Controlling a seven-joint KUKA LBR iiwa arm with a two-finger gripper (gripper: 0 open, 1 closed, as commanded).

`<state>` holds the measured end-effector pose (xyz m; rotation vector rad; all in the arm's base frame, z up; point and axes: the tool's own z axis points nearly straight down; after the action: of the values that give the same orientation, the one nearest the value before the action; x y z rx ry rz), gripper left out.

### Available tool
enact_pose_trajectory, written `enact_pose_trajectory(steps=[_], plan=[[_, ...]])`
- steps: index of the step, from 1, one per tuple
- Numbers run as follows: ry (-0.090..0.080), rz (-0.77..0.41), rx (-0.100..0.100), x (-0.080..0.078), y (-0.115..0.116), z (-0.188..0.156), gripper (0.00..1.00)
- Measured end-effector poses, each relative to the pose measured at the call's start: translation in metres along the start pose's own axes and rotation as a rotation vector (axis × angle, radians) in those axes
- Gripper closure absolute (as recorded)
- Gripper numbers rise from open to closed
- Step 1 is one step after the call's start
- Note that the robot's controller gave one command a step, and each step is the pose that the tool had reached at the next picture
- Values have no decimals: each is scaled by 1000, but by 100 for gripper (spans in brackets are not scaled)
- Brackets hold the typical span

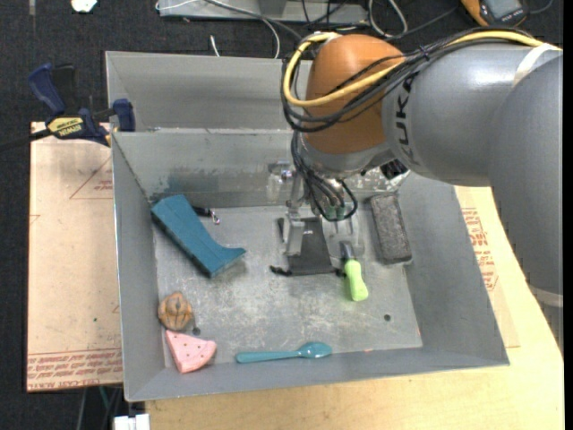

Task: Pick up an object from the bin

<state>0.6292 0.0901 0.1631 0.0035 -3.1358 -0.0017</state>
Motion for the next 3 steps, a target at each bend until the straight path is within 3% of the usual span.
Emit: enact_pose_trajectory(steps=[1, 2, 3], plan=[[-7, 2, -1, -2, 0, -4, 0], [-11, 26, -2, 4, -74, 73, 0], [-10, -27, -3, 15, -91, 67, 0]])
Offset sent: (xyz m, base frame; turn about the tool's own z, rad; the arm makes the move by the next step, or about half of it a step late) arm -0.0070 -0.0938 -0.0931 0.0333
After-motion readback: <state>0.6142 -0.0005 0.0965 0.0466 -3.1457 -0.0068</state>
